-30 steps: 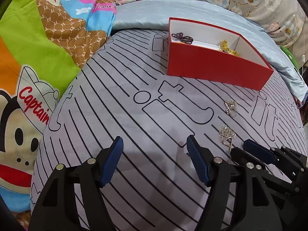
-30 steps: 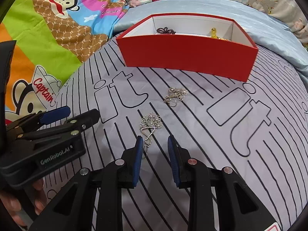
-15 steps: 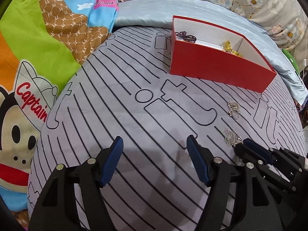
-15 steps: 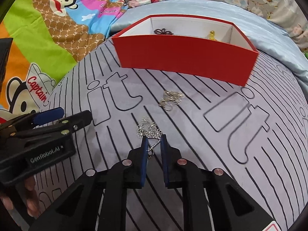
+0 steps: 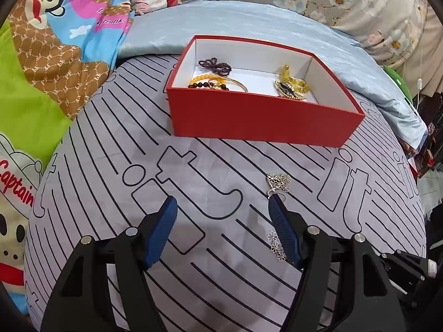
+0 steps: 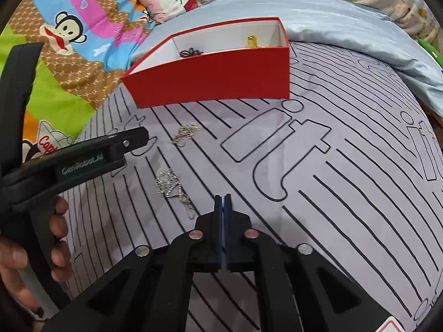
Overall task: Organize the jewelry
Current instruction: 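Grasp the silver pendant chain with the right tool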
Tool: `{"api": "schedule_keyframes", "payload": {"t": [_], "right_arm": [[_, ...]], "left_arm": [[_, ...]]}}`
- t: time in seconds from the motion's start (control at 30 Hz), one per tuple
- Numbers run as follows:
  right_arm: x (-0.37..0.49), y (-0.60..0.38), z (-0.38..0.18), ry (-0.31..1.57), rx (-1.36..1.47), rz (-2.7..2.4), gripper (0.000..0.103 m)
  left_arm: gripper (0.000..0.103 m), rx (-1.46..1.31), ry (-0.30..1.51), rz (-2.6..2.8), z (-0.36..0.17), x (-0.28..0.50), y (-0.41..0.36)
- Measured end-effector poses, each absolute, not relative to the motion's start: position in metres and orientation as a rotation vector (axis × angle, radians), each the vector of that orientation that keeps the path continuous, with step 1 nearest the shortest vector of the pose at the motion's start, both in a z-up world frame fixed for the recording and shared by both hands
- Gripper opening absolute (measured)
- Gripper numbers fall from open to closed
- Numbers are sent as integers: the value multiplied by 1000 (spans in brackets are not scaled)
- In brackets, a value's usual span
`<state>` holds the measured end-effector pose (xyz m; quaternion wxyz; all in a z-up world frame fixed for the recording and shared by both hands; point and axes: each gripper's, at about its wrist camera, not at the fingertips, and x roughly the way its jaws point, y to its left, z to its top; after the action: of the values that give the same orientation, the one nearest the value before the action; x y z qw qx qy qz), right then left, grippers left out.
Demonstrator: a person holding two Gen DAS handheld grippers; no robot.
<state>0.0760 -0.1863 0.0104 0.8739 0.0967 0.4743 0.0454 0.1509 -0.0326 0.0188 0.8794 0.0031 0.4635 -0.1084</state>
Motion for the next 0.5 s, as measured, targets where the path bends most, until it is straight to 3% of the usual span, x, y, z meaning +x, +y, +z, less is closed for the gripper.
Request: {"api": "schedule_keyframes", "payload": {"t": [0.07, 0.23, 0.37, 0.4, 0.47, 0.5], "right_arm": [[76, -178, 11, 985, 190, 119, 27], [87, -147, 11, 975, 104, 170, 36], [98, -128, 2, 986, 30, 169, 36], [98, -127, 1, 973, 13, 163, 34], [96, -123, 0, 962, -41, 138, 20], [95, -125, 0, 963, -38, 140, 20]], "left_arm": [[65, 9, 964, -205, 19, 150, -28], [65, -17, 980, -156, 16, 149, -6], [65, -27, 986, -141, 14, 147, 4], [65, -28, 986, -139, 13, 147, 6], [65, -30, 985, -141, 13, 147, 7], [65, -31, 985, -142, 13, 147, 8]]}}
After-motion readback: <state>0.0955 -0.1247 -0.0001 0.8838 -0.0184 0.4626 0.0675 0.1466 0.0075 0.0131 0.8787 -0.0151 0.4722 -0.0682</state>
